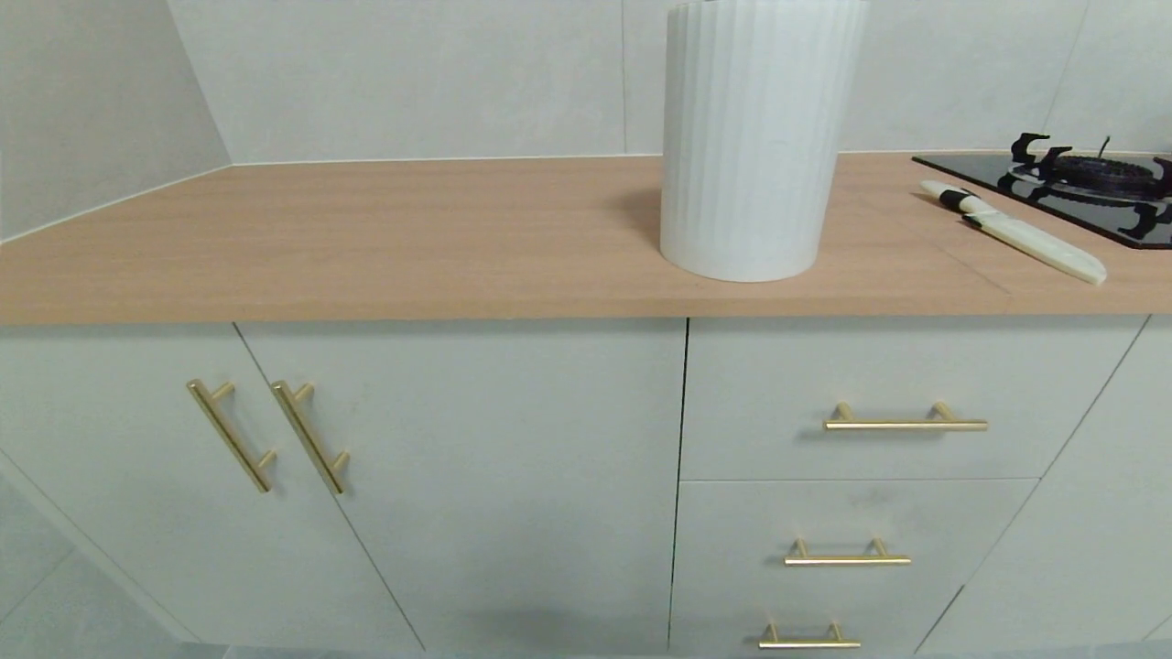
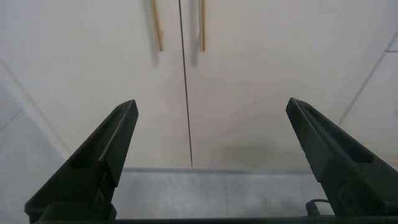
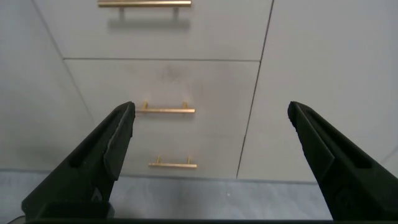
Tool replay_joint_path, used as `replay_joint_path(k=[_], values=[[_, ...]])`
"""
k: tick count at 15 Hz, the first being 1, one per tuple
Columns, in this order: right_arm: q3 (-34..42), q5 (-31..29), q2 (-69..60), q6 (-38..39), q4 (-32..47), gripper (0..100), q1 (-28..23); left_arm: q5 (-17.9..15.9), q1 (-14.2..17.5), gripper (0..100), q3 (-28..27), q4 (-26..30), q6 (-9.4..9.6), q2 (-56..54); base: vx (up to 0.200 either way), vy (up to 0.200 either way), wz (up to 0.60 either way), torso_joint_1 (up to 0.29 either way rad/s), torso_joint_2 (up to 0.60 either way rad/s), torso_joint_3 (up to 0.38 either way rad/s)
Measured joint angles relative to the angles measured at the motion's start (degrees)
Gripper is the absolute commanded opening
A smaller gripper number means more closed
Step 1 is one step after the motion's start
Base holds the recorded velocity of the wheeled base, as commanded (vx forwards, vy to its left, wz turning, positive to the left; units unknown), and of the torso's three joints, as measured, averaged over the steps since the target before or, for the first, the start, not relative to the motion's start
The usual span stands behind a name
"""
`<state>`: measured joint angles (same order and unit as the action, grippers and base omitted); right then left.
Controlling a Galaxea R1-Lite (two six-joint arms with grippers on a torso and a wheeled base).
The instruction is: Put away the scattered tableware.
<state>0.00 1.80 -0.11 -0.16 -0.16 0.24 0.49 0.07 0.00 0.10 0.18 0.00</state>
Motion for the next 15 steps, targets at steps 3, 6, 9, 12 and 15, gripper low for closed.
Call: replay_joint_path(k=[3,6,9,12,15], values=[[0.0,0.0,0.0,0.0,0.0,100,0.0,0.0,0.0,100,0.0,0.0,-0.02,0.0,0.2,0.0,0.0,0.005,0.0,-0.001],[0.0,0.0,0.0,0.1,0.0,100,0.0,0.0,0.0,100,0.0,0.0,0.0,0.0,0.0,0.0,0.0,0.0,0.0,0.0],[0.0,0.0,0.0,0.0,0.0,100,0.0,0.0,0.0,100,0.0,0.0,0.0,0.0,0.0,0.0,0.0,0.0,0.0,0.0],[0.0,-0.1,0.0,0.0,0.0,100,0.0,0.0,0.0,100,0.0,0.0,-0.05,0.0,0.0,0.0,0.0,0.0,0.0,0.0],[0.0,0.0,0.0,0.1,0.0,100,0.0,0.0,0.0,100,0.0,0.0,-0.05,0.0,0.0,-0.2,0.0,-0.001,0.0,0.004]])
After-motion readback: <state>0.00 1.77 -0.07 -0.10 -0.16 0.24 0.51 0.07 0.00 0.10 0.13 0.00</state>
